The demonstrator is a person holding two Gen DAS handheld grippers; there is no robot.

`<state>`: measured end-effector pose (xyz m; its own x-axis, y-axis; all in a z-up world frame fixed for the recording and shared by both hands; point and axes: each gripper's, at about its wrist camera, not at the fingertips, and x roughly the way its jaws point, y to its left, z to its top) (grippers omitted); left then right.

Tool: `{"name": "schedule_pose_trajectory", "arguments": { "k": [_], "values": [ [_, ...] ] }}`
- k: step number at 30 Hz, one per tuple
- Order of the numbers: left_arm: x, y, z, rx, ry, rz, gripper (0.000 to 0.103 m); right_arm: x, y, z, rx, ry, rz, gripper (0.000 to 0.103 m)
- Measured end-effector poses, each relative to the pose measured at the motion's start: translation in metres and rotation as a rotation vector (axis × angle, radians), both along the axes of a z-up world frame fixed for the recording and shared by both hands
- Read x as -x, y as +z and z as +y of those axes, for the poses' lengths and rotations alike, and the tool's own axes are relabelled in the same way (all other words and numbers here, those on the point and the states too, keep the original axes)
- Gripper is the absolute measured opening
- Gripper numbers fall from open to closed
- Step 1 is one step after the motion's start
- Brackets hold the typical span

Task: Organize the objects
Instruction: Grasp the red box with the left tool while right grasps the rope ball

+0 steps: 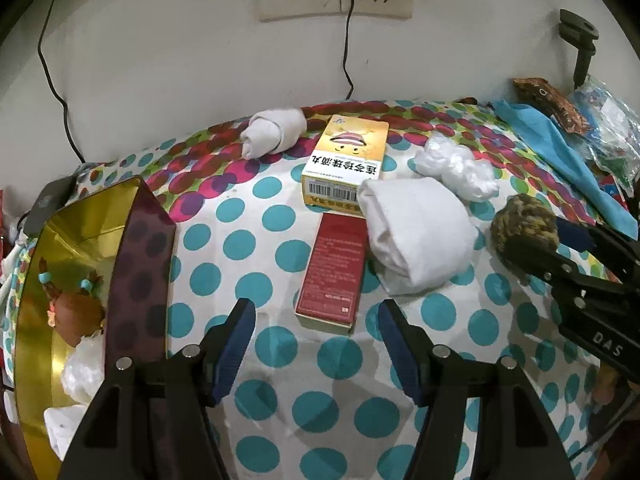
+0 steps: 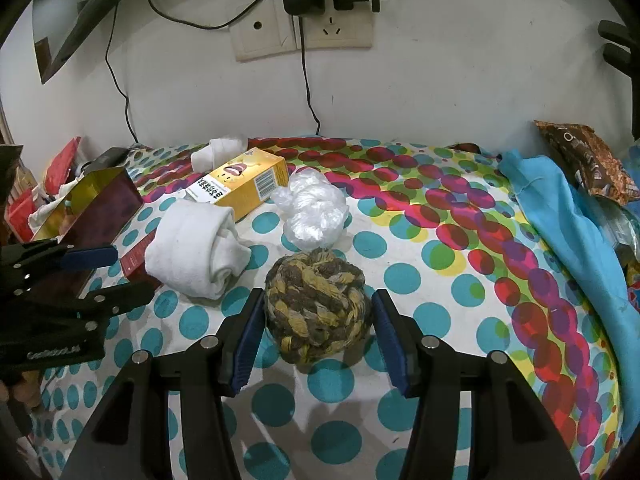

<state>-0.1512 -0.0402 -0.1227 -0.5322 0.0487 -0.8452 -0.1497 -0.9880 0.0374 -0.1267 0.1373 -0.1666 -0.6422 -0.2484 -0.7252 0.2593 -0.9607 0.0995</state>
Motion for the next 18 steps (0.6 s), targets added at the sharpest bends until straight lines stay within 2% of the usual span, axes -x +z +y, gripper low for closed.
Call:
{"name": "schedule_pose_trajectory", "arguments": {
  "k": [5, 9, 10, 11, 14, 18],
  "values": [
    [0.0054, -0.0074, -0.0017, -0.010, 0.003, -0.020, 0.066, 0.0000, 0.0002, 0.0006, 0.006, -0.001, -0.002, 0.051],
    [0.0059, -0.0072, -0.0016, -0.010, 0.009, 0.002, 0.064, 0.0000, -0.0001, 0.0004, 0.003, -0.001, -0.001, 0.051],
    [0.0064, -0.0074, -0.0011, -0.006, 0.010, 0.003, 0.053, -0.0001, -0.0002, 0.0005, 0.002, -0.001, -0.001, 0.051],
    [0.0074, -0.0087, -0.0009, -0.009, 0.006, -0.003, 0.033, -0.0001, -0.0003, 0.0007, 0.002, -0.001, -0.001, 0.051],
    [0.0100, -0.0090, -0.0015, -0.024, 0.019, -0.015, 0.033, -0.0001, -0.0006, 0.0004, 0.001, -0.001, -0.001, 0.051],
    [0.0082, -0.0080, 0.0016, 0.002, 0.019, -0.003, 0.033, 0.0000, -0.0010, 0.0005, 0.003, -0.001, -0.001, 0.051]
  ]
}}
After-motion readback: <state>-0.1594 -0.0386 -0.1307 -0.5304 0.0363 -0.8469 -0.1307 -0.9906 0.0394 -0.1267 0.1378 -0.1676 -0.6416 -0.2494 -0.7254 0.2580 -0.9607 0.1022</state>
